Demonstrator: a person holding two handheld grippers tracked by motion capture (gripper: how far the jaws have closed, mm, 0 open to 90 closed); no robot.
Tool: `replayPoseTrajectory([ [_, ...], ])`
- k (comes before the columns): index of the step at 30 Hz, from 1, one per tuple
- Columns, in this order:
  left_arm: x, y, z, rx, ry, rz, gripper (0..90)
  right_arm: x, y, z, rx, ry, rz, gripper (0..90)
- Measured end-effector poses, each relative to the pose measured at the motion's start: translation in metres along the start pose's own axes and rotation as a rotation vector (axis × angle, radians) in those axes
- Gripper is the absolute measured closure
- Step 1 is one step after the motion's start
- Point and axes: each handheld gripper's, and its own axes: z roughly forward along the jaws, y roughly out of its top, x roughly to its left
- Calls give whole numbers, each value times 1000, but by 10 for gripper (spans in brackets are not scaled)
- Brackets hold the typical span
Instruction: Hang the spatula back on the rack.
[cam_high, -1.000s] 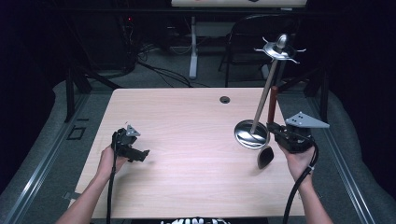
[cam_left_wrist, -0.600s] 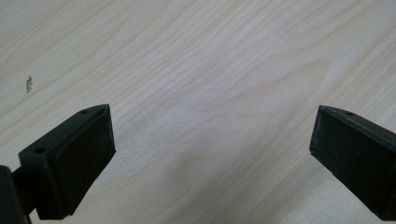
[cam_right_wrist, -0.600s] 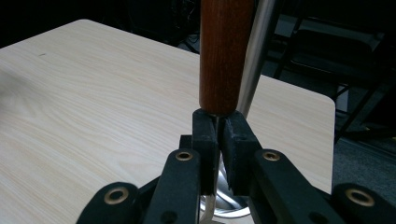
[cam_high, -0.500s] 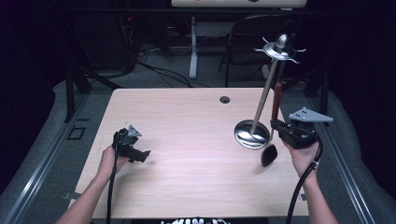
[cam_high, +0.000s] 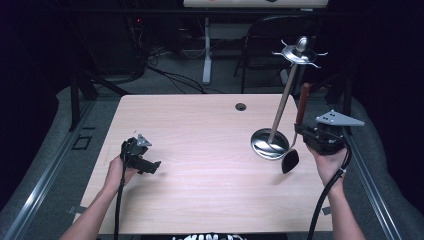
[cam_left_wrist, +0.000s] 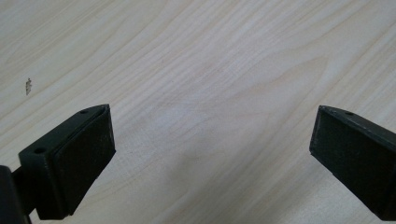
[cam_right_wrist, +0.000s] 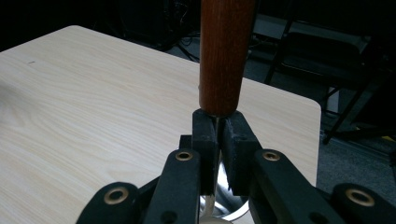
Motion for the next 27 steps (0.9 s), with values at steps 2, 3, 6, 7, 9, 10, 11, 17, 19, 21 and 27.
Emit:
replayPoseTrajectory([
  [2,0,0,1,3,-3,-1,0,-3,1,-1,-4,-4,3,847],
  [3,0,0,1,3,-3,-1,1,-3,2,-1,-9,-5,6,847],
  [6,-1,0,1,2,1,0,1,-8,3,-2,-16,-10,16,847],
  [7,-1,0,1,2,1,0,0,-9,4,-3,-16,-10,18,847],
  [9,0,0,1,4,-4,-1,1,-11,5,-4,-20,-16,21,847],
  [10,0,0,1,5,-3,-2,1,-11,6,-5,-22,-17,20,847],
  [11,0,0,1,5,-3,-2,1,-12,7,-5,-28,-14,22,847],
  [17,0,0,1,1,3,-2,0,-14,15,-11,-54,-24,25,847],
  [19,0,0,1,3,1,-3,0,-15,16,-12,-57,-26,28,847],
  [21,0,0,1,6,1,-4,0,-16,19,-15,-64,-33,29,847],
  [27,0,-1,2,8,4,-4,1,-19,23,-17,-69,-37,32,846],
])
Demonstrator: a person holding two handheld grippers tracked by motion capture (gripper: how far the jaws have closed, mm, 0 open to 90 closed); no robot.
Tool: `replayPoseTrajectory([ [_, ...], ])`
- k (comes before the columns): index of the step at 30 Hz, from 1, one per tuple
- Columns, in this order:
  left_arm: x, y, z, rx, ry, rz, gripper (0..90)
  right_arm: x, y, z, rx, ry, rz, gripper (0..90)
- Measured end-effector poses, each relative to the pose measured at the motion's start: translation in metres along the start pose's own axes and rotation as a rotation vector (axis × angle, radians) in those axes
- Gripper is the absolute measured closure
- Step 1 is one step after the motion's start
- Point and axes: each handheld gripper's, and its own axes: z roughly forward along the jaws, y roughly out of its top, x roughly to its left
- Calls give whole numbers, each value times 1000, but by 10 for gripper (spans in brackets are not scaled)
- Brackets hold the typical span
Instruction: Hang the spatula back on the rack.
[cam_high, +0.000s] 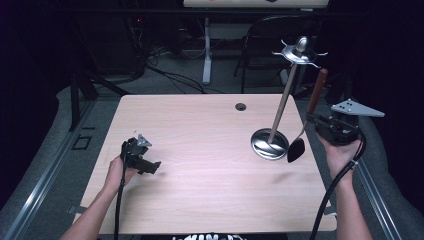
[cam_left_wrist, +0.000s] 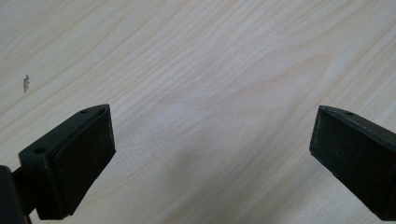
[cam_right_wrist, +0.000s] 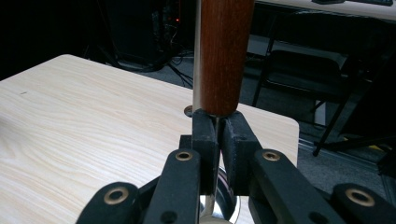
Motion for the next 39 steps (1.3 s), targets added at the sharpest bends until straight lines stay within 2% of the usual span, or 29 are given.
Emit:
replayPoseTrajectory([
  [12,0,0,1,6,1,0,1,-5,10,3,-25,-1,6,846],
  [39,0,-1,2,12,2,1,1,-5,22,16,-15,14,-4,845],
])
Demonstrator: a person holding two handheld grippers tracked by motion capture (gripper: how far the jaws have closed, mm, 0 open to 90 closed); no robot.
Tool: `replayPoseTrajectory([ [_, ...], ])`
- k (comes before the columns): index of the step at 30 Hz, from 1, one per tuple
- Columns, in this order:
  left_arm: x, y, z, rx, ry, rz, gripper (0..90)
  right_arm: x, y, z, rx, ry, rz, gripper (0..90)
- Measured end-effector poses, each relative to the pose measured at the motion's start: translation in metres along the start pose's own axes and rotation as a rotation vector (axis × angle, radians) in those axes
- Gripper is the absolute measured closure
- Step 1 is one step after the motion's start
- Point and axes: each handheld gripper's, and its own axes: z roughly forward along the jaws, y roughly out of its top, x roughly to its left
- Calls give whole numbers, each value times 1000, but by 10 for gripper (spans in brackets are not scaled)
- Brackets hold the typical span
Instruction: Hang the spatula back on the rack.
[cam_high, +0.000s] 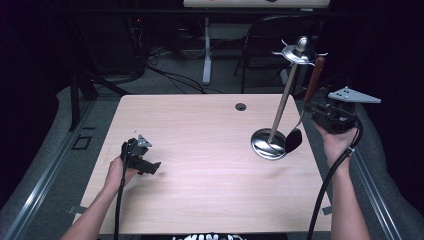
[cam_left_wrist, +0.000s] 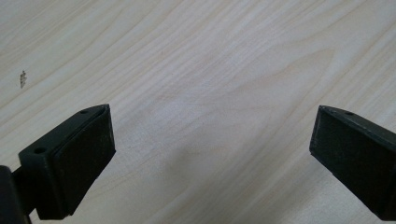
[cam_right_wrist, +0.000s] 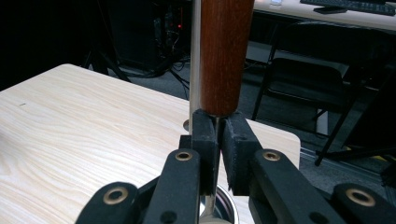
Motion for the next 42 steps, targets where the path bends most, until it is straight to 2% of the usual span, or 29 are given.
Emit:
replayPoseTrajectory([
  [18,0,0,-1,-2,-2,4,0,0,0,9,21,3,-7,842],
  [25,-1,0,-2,-2,-1,7,1,0,-1,13,31,23,-1,839],
  [36,-2,0,-3,-7,-7,10,1,-1,-2,11,32,38,7,830],
  [42,-2,0,-3,-6,-13,11,1,-2,-3,7,40,40,10,781],
])
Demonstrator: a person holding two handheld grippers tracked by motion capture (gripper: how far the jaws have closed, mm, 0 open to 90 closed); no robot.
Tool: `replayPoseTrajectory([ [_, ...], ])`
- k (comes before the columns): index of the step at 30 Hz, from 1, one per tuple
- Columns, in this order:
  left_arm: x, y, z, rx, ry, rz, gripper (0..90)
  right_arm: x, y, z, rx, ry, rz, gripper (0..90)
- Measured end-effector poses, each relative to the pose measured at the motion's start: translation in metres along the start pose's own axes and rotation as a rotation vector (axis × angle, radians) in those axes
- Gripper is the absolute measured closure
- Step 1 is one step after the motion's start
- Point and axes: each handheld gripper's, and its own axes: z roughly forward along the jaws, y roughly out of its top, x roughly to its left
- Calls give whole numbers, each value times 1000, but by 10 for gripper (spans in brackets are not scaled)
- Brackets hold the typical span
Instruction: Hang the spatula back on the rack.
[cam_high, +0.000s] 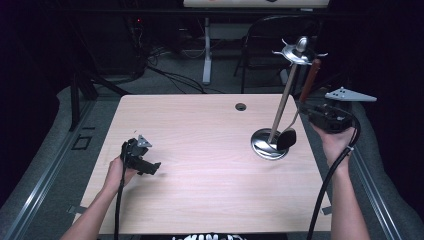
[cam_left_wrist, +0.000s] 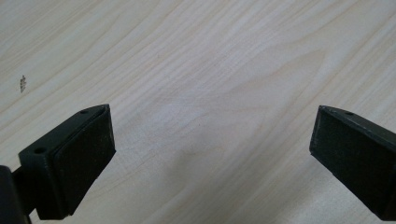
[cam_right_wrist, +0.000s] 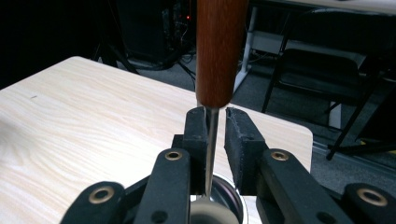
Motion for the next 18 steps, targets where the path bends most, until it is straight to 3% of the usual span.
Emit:
replayPoseTrajectory([
  [4,0,0,0,-6,3,0,1,0,-2,-1,16,4,1,725],
  [13,0,1,-2,-11,5,5,1,8,-17,-2,105,-65,-3,400],
  [16,-1,1,-2,-13,7,6,0,9,-20,-2,112,-63,13,351],
  [18,0,1,-3,-14,2,5,1,11,-28,0,138,-75,23,228],
])
